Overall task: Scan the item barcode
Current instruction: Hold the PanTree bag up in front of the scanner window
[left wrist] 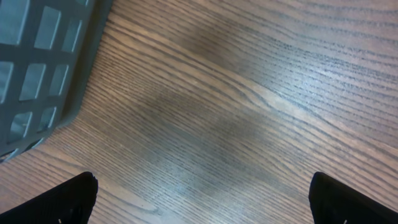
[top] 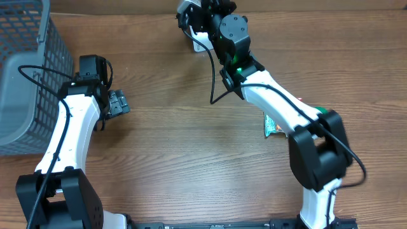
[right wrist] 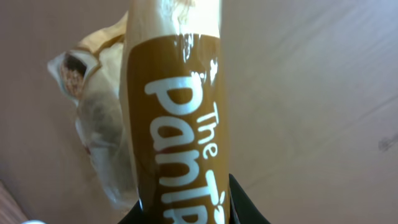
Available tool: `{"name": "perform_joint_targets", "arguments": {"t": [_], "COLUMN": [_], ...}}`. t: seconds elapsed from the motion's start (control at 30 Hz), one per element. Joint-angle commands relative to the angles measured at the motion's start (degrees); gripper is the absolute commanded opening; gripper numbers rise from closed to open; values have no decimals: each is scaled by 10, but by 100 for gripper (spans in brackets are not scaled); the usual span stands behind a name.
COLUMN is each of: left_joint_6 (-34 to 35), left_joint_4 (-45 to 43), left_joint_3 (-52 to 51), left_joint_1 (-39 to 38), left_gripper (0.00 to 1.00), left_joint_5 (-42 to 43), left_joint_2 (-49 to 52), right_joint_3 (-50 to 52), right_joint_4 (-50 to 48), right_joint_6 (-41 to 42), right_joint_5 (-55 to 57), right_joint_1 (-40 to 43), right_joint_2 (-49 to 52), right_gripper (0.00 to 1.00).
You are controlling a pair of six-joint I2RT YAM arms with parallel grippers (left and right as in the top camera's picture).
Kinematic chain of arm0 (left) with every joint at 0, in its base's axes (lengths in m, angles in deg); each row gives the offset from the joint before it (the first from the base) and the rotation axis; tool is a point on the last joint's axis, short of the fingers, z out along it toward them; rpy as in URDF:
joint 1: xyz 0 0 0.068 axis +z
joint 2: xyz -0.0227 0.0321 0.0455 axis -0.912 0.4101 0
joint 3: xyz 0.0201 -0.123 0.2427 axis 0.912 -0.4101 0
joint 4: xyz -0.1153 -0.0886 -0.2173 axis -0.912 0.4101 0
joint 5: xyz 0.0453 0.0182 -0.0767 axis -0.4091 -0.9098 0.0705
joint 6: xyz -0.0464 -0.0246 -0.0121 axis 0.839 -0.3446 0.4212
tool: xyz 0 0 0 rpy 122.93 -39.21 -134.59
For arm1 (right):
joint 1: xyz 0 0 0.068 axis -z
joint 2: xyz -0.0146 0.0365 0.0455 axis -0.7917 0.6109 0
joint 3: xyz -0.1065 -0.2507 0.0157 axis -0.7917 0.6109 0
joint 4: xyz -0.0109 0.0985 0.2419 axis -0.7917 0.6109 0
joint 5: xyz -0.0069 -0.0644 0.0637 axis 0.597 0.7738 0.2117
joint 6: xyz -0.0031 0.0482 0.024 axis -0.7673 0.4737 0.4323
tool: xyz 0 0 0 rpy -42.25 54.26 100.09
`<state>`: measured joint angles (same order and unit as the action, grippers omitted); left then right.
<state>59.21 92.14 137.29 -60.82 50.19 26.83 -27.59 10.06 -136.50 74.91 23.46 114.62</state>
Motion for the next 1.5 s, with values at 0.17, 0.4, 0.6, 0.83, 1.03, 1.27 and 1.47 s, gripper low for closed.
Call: {"name": "perform_joint_targets", "arguments": {"t": [0.17,0.4,0.6,0.83,1.03,1.27,1.47], "left_joint_6": [-2,-2,-2,-2,-2,-2,-2], "left_joint_4": [-1,-1,-1,-1,-1,-1,-1], "left_joint_3": [12,12,12,12,12,12,12], "left_joint_1": [-1,-1,-1,-1,-1,-1,-1], "left_gripper": [99,100,100,100,100,100,100], "left_joint_5": [-6,-6,-6,-6,-6,-6,-6], "left_joint_2": [0,0,0,0,0,0,0], "right_joint_3": [-8,-8,-8,-8,-8,-8,-8], "right_joint_4": [-110,-96,-74,-7,60,127,97], "right_joint_6": [4,4,33,35,52,136,182], "right_joint_5": [45,44,45,73,75,73,90], "right_joint_1": [29,29,26,3,-11,-18,-18], "right_joint_2": [119,135,136,138,138,138,126], "right_gripper": [4,4,4,4,4,4,3]}}
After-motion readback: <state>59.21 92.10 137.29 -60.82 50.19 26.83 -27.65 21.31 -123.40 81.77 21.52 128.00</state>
